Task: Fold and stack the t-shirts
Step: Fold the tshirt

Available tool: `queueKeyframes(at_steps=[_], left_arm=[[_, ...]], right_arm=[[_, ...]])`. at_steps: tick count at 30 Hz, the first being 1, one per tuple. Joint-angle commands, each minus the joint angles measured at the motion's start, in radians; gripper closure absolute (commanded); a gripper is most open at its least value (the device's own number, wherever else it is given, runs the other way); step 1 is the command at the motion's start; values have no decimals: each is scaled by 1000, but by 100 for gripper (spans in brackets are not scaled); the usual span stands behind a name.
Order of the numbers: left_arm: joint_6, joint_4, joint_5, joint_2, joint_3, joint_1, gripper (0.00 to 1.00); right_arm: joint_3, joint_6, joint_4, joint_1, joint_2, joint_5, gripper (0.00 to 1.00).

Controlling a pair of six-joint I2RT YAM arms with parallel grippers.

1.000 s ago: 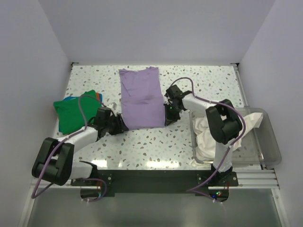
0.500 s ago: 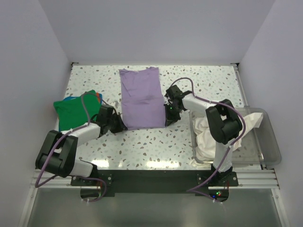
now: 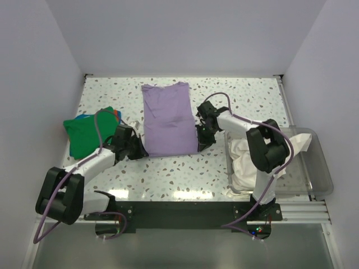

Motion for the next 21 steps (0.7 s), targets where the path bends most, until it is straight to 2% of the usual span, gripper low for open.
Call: queueKeyframes(at_steps=[1,12,18,21], left_arm=[[43,-88,15,-47,34,-3,100],[32,-383,99,-200,94,-26,100],[-35,-553,148,-329,126,-32,100],[-153,-596,196,-412,115,-67,100]], right_arm=[[3,-16,-86,1,-90,46,100],[-38,-19,-244,3,-311,60,100],[-90,18,-351,38,-438,75,100],[-116,61,-408,61,-518,77,100]])
